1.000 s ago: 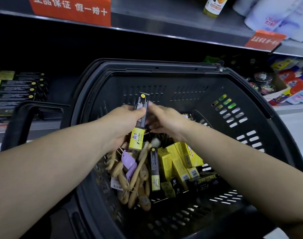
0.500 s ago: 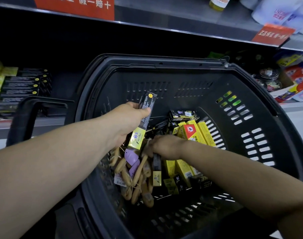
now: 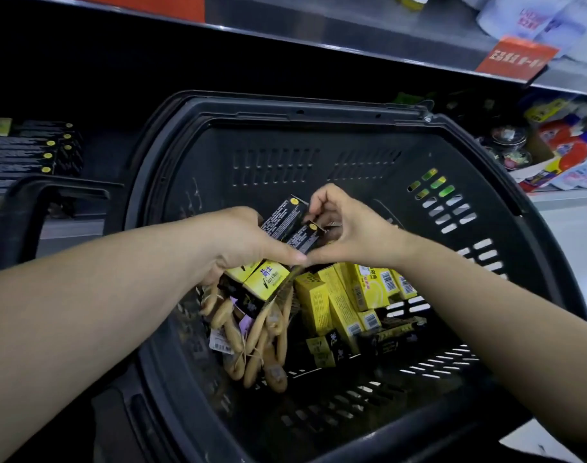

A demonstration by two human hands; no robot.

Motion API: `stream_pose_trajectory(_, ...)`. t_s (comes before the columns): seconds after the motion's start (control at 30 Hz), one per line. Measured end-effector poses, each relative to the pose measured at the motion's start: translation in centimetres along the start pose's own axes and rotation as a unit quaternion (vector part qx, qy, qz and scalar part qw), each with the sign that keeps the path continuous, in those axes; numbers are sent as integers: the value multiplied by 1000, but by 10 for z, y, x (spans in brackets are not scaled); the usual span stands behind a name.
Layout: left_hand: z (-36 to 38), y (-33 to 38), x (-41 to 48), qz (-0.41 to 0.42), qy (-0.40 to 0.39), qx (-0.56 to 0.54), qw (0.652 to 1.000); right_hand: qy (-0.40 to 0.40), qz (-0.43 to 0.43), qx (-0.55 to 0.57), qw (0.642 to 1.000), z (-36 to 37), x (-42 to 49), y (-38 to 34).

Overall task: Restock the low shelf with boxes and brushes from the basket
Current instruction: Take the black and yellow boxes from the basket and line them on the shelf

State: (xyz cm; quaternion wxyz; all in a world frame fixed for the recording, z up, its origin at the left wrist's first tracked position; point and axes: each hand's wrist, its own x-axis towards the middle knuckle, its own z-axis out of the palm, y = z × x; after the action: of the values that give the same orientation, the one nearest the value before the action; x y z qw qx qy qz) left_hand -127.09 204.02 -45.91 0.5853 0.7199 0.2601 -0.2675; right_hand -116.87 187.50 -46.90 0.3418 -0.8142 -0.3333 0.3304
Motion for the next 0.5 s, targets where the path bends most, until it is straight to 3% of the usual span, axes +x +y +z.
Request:
stream_pose_trajectory(0.07, -1, -2, 1, 5, 26, 1, 1000, -16, 71, 1, 997, 10, 3, 16)
stream_pose_trajectory(0.13, -3, -3, 4, 15, 53, -5, 998, -143, 148, -161, 965, 25, 3, 32)
stream_pose_trajectory(0.23, -2, -3, 5, 31, 60, -46, 997, -384, 177, -358, 832, 62, -9, 52)
stream_pose_trajectory(0.3, -1, -3, 5, 33, 50, -68, 996, -436, 174, -430, 771, 84, -16, 56)
stream_pose_trajectory(0.37, -3, -2, 7, 27, 46, -83, 995, -455, 138, -489, 732, 93, -17, 54)
stream_pose_trajectory(0.43, -5, -2, 7, 20, 39, -92, 995, -443, 120, -494, 739, 88, -11, 48)
stream_pose_trajectory(0.5, -6, 0, 7, 14, 32, -109, 993, -401, 160, -445, 785, 70, -6, 37)
